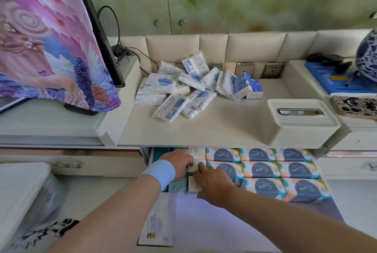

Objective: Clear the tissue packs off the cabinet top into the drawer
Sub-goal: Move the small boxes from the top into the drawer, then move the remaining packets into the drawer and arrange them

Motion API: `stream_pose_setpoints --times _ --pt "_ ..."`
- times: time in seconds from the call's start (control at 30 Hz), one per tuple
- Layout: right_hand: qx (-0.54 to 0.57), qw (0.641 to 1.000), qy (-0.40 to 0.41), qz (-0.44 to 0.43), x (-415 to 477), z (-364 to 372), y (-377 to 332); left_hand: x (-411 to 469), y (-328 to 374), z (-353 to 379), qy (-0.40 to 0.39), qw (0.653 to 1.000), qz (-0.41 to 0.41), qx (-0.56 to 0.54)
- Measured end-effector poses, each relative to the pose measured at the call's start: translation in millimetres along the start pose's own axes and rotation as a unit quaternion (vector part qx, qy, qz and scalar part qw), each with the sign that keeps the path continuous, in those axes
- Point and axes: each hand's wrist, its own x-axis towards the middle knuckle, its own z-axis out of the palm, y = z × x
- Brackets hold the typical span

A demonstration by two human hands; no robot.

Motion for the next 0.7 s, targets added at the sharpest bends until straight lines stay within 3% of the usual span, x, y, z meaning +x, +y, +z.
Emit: stream_pose_setpoints --times 0.17,0.4,0.57,0.7 --pt "0.029 0.996 0.031 0.078 4.9 4.1 -6.1 -10.3 -1.7 -1.8 -0.043 0.999 0.013 0.030" --pt "0.083 0.995 0.017 0.046 6.6 -25.0 6.3 -12.1 2.9 -20.3 -0.082 0.996 -0.005 0.034" --pt "0.134 0.977 0.146 0.080 29.8 -78.9 28.9 -9.7 -9.8 -72.4 0.001 0.998 -0.045 -0.042" --pt "0.141 0.965 0.176 0.131 46.1 -116.3 59.1 -4.6 -33.0 -109.1 0.071 0.989 -0.076 -0.103"
